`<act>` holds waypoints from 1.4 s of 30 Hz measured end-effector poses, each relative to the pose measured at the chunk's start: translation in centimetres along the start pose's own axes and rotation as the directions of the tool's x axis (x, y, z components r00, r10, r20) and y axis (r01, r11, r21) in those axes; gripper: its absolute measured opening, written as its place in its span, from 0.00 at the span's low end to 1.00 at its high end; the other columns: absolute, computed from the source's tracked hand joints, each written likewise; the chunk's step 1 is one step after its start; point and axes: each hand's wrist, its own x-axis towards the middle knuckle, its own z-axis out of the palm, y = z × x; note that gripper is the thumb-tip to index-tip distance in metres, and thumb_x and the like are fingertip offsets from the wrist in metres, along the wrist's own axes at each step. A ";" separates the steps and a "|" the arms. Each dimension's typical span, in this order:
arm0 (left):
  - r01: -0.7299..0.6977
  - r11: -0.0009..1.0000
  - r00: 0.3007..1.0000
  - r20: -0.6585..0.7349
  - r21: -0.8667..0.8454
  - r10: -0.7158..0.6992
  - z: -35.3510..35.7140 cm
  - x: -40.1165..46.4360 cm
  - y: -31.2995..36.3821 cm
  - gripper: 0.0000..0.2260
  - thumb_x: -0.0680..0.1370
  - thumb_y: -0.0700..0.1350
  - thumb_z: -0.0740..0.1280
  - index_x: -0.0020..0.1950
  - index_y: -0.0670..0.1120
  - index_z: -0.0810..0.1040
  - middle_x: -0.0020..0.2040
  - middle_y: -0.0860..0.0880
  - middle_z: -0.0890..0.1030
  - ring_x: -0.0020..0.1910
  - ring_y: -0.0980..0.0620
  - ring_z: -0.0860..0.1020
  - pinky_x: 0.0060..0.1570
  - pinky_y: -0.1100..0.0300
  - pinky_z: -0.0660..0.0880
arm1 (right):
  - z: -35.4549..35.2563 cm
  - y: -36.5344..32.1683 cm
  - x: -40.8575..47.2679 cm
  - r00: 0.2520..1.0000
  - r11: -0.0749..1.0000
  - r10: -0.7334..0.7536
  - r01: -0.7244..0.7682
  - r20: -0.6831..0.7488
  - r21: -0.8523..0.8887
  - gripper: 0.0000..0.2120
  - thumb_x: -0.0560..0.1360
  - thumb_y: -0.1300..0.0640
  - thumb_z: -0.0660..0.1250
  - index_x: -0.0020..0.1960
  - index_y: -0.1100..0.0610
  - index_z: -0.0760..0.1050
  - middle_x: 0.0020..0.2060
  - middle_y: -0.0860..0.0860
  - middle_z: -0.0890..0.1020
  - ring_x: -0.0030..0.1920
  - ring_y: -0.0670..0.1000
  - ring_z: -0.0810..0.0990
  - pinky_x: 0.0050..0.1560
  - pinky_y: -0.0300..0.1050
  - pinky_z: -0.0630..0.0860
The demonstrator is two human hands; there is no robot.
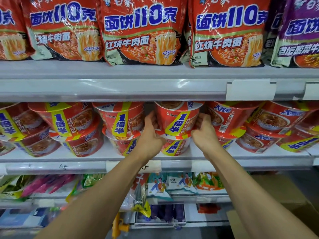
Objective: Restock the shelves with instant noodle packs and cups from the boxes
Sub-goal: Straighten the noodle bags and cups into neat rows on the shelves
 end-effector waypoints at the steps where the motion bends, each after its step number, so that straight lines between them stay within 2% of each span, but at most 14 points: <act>1: 0.005 1.000 1.000 0.003 0.001 -0.005 0.0 0.0 0.0 0.42 0.73 0.28 0.67 0.77 0.52 0.48 0.73 0.52 0.65 0.65 0.60 0.66 0.60 0.63 0.66 | 0.0 0.2 0.0 1.000 1.000 -0.008 0.008 0.000 -0.002 0.26 0.75 0.67 0.63 0.69 0.51 0.61 0.66 0.52 0.74 0.66 0.55 0.73 0.66 0.61 0.70; 4: 0.018 1.000 1.000 0.002 0.008 -0.018 0.0 -0.1 0.0 0.42 0.73 0.29 0.68 0.77 0.51 0.48 0.73 0.51 0.65 0.69 0.56 0.66 0.61 0.61 0.66 | 0.2 0.6 0.0 0.999 0.999 -0.034 0.034 -0.005 -0.017 0.28 0.74 0.66 0.65 0.69 0.50 0.62 0.67 0.52 0.72 0.67 0.55 0.72 0.66 0.61 0.70; 13: 0.033 0.999 0.998 -0.045 0.016 -0.033 0.2 -0.3 0.1 0.42 0.73 0.29 0.68 0.77 0.51 0.48 0.72 0.49 0.66 0.69 0.54 0.66 0.62 0.60 0.67 | 0.3 0.6 0.4 0.998 0.997 -0.060 0.061 0.026 -0.038 0.28 0.75 0.67 0.65 0.70 0.50 0.63 0.66 0.52 0.73 0.67 0.55 0.72 0.66 0.61 0.71; 17: 0.029 0.999 0.999 -0.035 0.019 -0.028 0.2 -0.5 0.1 0.42 0.72 0.28 0.67 0.77 0.50 0.48 0.72 0.49 0.65 0.69 0.54 0.66 0.62 0.62 0.66 | 0.2 0.6 -0.1 0.999 0.998 -0.043 0.044 0.027 -0.033 0.29 0.75 0.69 0.63 0.71 0.51 0.62 0.67 0.51 0.73 0.68 0.54 0.71 0.67 0.60 0.69; 22: 0.021 0.999 1.000 -0.003 0.037 -0.021 -0.2 -0.6 -0.2 0.41 0.72 0.30 0.69 0.76 0.51 0.51 0.71 0.50 0.67 0.69 0.55 0.67 0.64 0.58 0.67 | 0.0 0.2 -1.7 0.998 0.999 -0.044 0.044 0.037 -0.009 0.28 0.75 0.67 0.64 0.71 0.50 0.63 0.67 0.49 0.73 0.67 0.52 0.71 0.67 0.58 0.69; 24: 0.010 0.998 1.000 0.004 0.054 -0.010 -0.3 -0.8 -0.3 0.39 0.73 0.32 0.70 0.76 0.51 0.52 0.71 0.51 0.68 0.69 0.54 0.67 0.65 0.57 0.67 | -0.2 0.1 -2.5 0.999 0.999 -0.047 0.047 0.021 0.010 0.26 0.75 0.67 0.65 0.70 0.52 0.65 0.64 0.48 0.74 0.65 0.50 0.72 0.67 0.52 0.69; 26: 0.010 0.998 1.000 -0.002 0.068 -0.010 -0.4 -1.1 -0.3 0.37 0.73 0.33 0.70 0.75 0.50 0.54 0.71 0.51 0.68 0.69 0.53 0.67 0.67 0.55 0.66 | -0.6 0.1 -3.4 1.000 0.999 -0.028 0.027 0.015 0.043 0.23 0.76 0.67 0.64 0.68 0.53 0.66 0.56 0.44 0.75 0.58 0.45 0.72 0.62 0.44 0.69; 28: 0.013 0.997 1.000 -0.008 0.082 -0.012 -0.6 -1.4 -0.3 0.35 0.74 0.32 0.69 0.75 0.49 0.55 0.71 0.50 0.67 0.69 0.52 0.68 0.68 0.52 0.67 | -1.0 0.4 -4.2 1.000 0.999 -0.008 0.007 0.017 0.052 0.20 0.75 0.68 0.64 0.61 0.51 0.66 0.49 0.40 0.74 0.53 0.43 0.72 0.58 0.41 0.68; 30: 0.038 0.996 0.999 -0.013 0.081 -0.037 -0.9 -1.8 -0.4 0.34 0.74 0.32 0.68 0.75 0.49 0.56 0.71 0.49 0.67 0.69 0.50 0.68 0.68 0.49 0.68 | -1.1 0.7 -4.6 1.000 1.000 0.008 -0.008 -0.008 0.019 0.18 0.75 0.67 0.66 0.60 0.52 0.67 0.53 0.45 0.76 0.55 0.47 0.74 0.61 0.45 0.70; 33: 0.054 0.991 0.998 -0.030 0.123 -0.051 -1.7 -2.5 -0.2 0.33 0.74 0.33 0.68 0.74 0.48 0.58 0.71 0.48 0.68 0.68 0.49 0.69 0.68 0.47 0.68 | -1.1 0.9 -4.9 0.998 1.000 0.008 -0.008 -0.059 -0.004 0.26 0.73 0.63 0.68 0.69 0.56 0.65 0.64 0.52 0.73 0.63 0.53 0.73 0.65 0.54 0.70; 36: 0.065 0.986 0.995 -0.079 0.153 -0.053 -2.3 -3.4 -0.8 0.31 0.75 0.33 0.68 0.73 0.47 0.60 0.70 0.46 0.69 0.67 0.47 0.69 0.68 0.49 0.68 | -1.1 1.4 -5.2 0.999 1.000 0.007 -0.007 -0.045 0.009 0.25 0.73 0.64 0.67 0.68 0.57 0.65 0.64 0.53 0.74 0.60 0.52 0.75 0.63 0.52 0.72; 38: 0.065 0.986 0.994 -0.098 0.154 -0.050 -2.2 -4.3 -1.1 0.31 0.75 0.33 0.68 0.73 0.47 0.60 0.68 0.46 0.70 0.66 0.48 0.70 0.65 0.53 0.69 | -1.4 1.6 -5.5 0.999 1.000 -0.002 0.002 -0.043 -0.011 0.24 0.73 0.63 0.67 0.68 0.57 0.66 0.64 0.53 0.74 0.62 0.54 0.74 0.64 0.55 0.71; 42: 0.060 0.991 0.991 -0.129 0.118 -0.045 0.0 -5.6 -0.6 0.28 0.74 0.33 0.69 0.71 0.44 0.63 0.61 0.47 0.72 0.62 0.48 0.72 0.58 0.59 0.69 | -3.8 1.9 -6.3 0.999 0.999 -0.016 0.015 -0.044 -0.036 0.20 0.71 0.65 0.67 0.62 0.57 0.70 0.56 0.53 0.79 0.58 0.54 0.77 0.61 0.56 0.74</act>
